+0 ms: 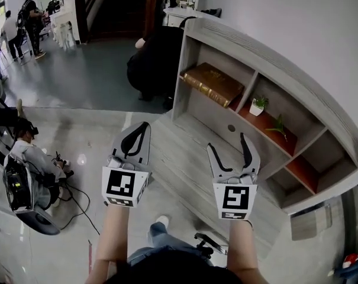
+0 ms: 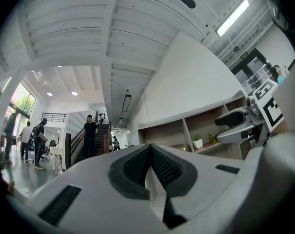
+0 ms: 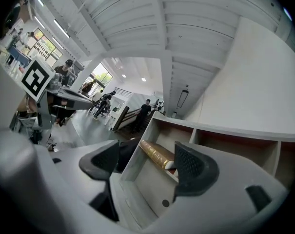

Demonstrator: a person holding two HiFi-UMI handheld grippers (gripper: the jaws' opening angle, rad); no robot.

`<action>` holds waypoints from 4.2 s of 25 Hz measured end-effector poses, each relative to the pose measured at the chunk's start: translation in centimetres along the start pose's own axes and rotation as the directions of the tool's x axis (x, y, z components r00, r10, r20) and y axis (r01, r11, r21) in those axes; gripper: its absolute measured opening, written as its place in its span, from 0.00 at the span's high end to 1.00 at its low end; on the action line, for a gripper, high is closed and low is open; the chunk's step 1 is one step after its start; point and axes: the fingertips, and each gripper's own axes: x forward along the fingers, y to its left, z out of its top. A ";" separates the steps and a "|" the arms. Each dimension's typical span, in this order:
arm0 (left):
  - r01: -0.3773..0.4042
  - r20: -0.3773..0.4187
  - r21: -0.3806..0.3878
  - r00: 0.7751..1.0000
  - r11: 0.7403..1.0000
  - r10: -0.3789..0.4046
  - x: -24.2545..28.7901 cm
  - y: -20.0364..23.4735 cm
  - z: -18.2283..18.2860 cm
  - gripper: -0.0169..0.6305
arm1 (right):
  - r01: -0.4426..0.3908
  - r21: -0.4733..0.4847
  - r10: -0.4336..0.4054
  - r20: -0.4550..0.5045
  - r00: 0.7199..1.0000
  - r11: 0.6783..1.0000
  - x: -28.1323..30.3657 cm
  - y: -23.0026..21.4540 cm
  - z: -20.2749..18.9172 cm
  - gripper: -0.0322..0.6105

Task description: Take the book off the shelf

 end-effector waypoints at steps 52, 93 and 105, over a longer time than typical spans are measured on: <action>0.355 -0.042 -0.140 0.930 0.924 -0.364 24.9 8.5 -11.3 0.96 | -0.283 -0.596 -0.176 -0.594 0.785 0.752 31.6 -2.9 -14.0 0.38; 0.394 -0.008 -0.150 0.917 0.907 -0.400 24.0 8.1 -10.5 0.96 | -0.207 -0.764 -0.338 -0.489 0.804 0.611 28.5 -1.9 -12.6 0.54; 0.421 0.019 -0.151 0.906 0.894 -0.423 24.8 6.9 -9.3 0.96 | -0.027 -0.608 -0.293 -0.419 0.860 0.793 25.5 -2.3 -6.6 0.58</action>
